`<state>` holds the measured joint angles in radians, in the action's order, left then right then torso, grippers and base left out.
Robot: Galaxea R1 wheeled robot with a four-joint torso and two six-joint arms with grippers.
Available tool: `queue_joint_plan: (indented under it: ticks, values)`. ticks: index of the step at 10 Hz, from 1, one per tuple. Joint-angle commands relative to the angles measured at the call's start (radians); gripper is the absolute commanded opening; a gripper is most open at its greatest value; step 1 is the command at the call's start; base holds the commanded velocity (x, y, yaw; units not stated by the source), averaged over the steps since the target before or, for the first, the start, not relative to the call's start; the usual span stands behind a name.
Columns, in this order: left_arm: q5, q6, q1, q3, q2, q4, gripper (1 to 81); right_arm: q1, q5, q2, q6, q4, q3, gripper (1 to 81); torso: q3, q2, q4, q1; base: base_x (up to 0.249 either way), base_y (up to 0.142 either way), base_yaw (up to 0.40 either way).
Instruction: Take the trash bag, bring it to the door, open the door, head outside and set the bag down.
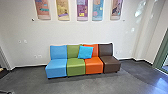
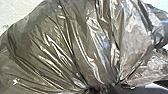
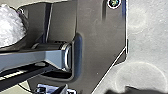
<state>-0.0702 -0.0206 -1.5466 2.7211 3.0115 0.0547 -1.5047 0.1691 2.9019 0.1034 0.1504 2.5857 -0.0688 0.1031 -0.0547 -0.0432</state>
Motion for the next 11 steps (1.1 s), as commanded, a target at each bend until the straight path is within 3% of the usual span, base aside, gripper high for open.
queue_joint_plan:
  ticks: [1, 11]
  values:
    - [-0.063, 0.011, 0.046, -0.006, 0.008, -0.015, 1.0, 0.048, 0.062, -0.007, -0.004, 0.003, -0.001, 81.1, 0.000, 0.000, 0.000, 0.000, 0.000, 0.000, 0.000]
    - [-0.068, 0.011, 0.052, -0.007, 0.012, -0.033, 1.0, 0.045, 0.062, 0.001, -0.005, 0.011, 0.000, 81.1, 0.000, 0.000, 0.000, 0.000, 0.000, 0.000, -0.011]
